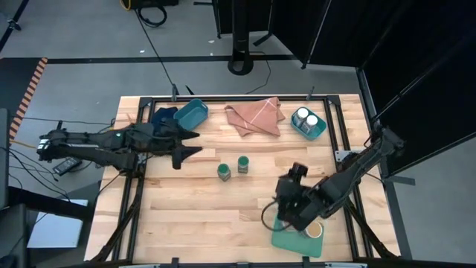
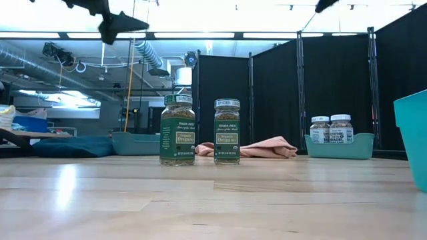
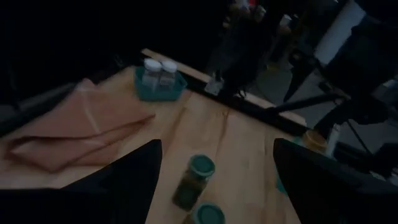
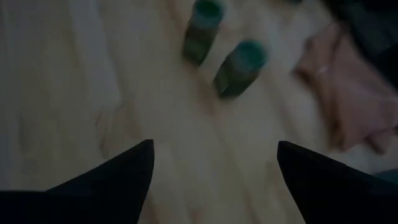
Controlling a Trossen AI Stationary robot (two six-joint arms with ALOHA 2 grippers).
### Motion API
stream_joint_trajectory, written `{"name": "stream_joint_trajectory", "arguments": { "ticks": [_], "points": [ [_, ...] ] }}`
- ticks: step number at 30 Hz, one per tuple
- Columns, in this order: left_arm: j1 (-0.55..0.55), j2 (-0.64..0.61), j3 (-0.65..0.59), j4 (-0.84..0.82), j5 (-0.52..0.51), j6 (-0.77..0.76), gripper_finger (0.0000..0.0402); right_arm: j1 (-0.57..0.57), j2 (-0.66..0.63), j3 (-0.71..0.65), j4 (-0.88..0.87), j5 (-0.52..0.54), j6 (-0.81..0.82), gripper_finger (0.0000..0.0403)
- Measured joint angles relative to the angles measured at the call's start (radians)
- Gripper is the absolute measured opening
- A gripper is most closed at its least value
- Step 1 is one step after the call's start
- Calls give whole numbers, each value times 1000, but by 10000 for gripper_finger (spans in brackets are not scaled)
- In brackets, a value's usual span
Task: Sort spices by type
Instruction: Put the right green seasoning bottle into the blue bin
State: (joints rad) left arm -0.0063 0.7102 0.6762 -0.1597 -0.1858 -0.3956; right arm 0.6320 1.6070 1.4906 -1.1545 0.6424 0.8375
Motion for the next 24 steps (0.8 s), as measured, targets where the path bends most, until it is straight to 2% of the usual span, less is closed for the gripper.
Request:
{"name": "stream_joint_trajectory", "arguments": {
  "ticks": [8, 13, 16, 19, 22, 24],
  "points": [
    [0, -256, 1, -217, -198, 19, 314, -98, -135, 0, 34, 126, -57, 343],
    [0, -355, -1, -302, -256, 1, 314, -198, -163, 0, 200, 125, -219, 346],
    [0, -406, -27, -334, -259, -7, 314, -252, -162, 0, 366, 85, -369, 344],
    [0, -459, -56, -346, -261, -29, 314, -303, -155, 0, 542, -14, -504, 340],
    [0, -515, -93, -346, -258, -51, 314, -356, -153, 0, 681, -121, -573, 336],
    [0, -556, -117, -335, -257, -55, 314, -389, -153, 0, 746, -149, -597, 335]
  ]
}}
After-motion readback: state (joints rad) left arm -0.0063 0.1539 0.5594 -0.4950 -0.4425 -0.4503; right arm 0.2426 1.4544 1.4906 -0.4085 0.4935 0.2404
